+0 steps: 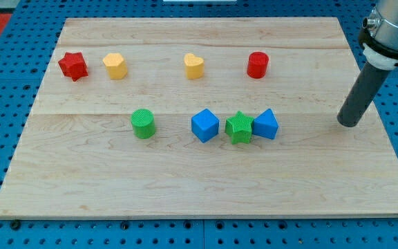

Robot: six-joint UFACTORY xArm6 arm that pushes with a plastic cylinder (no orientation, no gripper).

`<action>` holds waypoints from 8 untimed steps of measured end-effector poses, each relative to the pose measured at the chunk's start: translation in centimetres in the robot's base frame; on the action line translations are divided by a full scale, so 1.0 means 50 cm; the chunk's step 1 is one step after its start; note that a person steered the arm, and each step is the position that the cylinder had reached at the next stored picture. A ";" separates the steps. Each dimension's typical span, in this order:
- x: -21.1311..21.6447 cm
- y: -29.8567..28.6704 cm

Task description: Nudge the red circle to the left

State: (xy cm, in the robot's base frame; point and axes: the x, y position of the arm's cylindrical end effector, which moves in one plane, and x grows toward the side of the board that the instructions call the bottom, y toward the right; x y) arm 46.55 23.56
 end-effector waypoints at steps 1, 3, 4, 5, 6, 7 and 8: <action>0.000 0.000; 0.065 0.000; 0.079 -0.052; 0.074 -0.078; -0.008 -0.069; -0.138 -0.077; -0.261 -0.165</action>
State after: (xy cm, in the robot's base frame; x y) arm 33.51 15.30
